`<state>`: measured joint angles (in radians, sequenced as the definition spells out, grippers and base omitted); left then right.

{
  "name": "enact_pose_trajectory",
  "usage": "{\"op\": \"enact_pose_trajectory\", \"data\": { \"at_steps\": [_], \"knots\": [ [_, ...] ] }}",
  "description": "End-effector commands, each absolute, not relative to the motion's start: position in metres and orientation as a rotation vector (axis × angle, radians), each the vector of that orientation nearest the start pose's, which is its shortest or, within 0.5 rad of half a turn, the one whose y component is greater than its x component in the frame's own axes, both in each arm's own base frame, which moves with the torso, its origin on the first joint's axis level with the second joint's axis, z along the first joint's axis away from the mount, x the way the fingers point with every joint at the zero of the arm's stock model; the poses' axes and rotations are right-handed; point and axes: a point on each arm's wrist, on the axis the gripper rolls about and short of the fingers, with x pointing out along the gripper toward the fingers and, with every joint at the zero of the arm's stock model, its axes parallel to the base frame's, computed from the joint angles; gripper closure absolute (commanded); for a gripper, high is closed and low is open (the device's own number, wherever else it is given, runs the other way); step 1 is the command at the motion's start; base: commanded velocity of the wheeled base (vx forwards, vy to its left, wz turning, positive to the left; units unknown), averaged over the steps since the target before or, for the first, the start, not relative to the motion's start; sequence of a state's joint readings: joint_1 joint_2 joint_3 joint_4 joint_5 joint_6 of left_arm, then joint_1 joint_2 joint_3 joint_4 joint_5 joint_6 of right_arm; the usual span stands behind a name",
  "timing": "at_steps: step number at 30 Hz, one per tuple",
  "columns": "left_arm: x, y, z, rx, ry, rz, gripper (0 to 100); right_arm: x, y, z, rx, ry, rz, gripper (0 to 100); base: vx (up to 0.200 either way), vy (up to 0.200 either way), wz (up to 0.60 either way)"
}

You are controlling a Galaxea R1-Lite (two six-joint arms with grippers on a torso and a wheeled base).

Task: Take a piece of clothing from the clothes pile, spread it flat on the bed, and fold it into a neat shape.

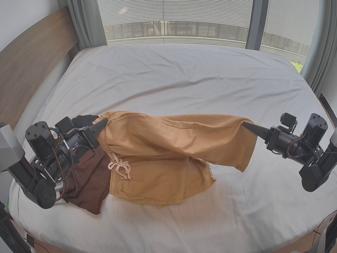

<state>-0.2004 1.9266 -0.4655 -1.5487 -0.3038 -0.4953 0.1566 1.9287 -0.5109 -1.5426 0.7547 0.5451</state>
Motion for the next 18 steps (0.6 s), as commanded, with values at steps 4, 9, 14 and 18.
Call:
{"op": "enact_pose_trajectory", "data": {
  "at_steps": [4,9,14,18],
  "knots": [
    [0.2935,-0.0620,0.1249,-0.478,0.033,-0.502,100,0.2971,0.0597,0.1360,0.463,0.108,0.914,100,0.000,0.000,0.00],
    [0.2933,-0.0610,0.1266,-0.476,0.026,-0.501,100,0.2981,0.0565,0.1374,0.463,0.101,0.906,100,0.000,0.000,0.00],
    [0.2933,-0.0610,0.1266,-0.473,0.025,-0.501,100,0.2982,0.0565,0.1382,0.472,0.102,0.905,100,0.000,0.000,0.00],
    [0.2933,-0.0611,0.1266,-0.473,0.026,-0.502,100,0.2994,0.0562,0.1389,0.470,0.098,0.905,100,0.000,0.000,0.00]
  ]
}}
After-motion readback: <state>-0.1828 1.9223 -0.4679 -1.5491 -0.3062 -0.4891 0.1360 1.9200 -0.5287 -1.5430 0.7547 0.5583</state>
